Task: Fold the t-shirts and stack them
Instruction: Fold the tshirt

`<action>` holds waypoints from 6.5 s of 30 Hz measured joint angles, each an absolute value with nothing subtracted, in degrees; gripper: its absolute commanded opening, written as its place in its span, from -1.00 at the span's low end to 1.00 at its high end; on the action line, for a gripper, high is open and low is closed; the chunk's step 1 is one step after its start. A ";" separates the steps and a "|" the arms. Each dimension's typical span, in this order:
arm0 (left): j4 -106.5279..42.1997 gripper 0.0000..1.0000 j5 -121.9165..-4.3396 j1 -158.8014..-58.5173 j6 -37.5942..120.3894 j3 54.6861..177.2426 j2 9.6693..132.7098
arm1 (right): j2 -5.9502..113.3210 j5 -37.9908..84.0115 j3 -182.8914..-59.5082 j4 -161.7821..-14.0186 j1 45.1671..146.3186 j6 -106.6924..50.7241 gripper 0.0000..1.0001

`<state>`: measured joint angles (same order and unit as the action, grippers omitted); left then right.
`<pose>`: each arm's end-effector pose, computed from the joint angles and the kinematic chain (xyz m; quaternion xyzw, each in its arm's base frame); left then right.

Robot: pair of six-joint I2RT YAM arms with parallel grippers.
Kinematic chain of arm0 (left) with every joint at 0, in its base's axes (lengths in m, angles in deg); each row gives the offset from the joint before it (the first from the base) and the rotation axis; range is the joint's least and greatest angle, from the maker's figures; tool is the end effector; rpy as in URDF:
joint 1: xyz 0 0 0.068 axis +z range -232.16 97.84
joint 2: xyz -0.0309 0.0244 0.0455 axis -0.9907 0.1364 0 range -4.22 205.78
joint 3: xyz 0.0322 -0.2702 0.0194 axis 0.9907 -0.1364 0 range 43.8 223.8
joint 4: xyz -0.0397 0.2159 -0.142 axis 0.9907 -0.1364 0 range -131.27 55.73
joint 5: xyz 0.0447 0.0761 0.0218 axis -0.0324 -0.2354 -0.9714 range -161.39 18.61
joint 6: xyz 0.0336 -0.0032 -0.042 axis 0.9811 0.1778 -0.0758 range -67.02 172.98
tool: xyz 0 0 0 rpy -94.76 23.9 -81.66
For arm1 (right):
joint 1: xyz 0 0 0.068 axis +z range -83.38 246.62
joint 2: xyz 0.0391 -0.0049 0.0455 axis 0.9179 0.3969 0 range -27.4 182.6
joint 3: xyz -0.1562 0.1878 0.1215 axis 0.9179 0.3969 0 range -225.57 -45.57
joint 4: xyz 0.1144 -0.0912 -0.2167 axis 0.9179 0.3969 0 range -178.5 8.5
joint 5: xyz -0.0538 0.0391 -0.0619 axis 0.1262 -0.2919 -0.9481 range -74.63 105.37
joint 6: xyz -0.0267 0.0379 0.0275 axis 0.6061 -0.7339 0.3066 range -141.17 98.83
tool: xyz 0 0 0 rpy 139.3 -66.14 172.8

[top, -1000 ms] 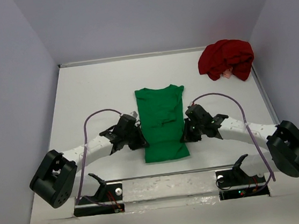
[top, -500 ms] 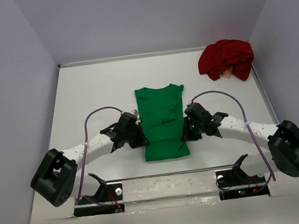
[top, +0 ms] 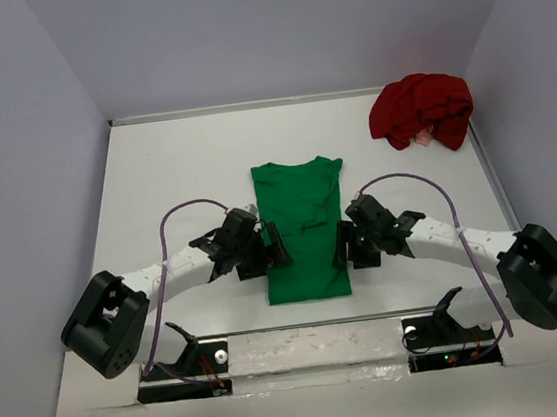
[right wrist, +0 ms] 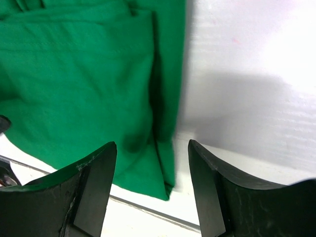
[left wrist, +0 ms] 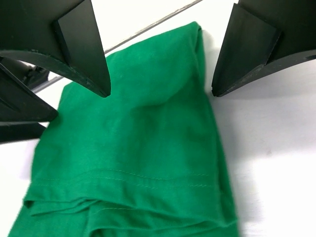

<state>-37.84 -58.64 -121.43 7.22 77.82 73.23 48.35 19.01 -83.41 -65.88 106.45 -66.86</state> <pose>0.1932 -0.1680 0.1669 -0.0117 0.9255 -0.3223 0.1987 0.1821 0.1549 0.1709 0.0413 0.9658 0.1952 0.1659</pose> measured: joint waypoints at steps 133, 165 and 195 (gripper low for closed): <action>-65.49 -1.00 -82.15 -157.95 -23.97 80.02 53.47 | 42.99 -8.82 -90.49 -35.44 147.72 -103.87 -1.00; -61.88 -1.00 -79.05 -111.00 23.39 137.70 111.68 | 95.93 10.75 -148.17 -45.58 92.90 -34.88 -0.88; -67.79 0.98 -93.72 -109.51 27.35 145.94 110.91 | 94.66 4.23 -154.77 -46.59 90.56 -26.75 0.42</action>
<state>-67.79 -93.72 -109.51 27.35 145.94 110.91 94.66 4.23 -154.77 -46.59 90.56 -26.75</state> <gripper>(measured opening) 0.989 0.708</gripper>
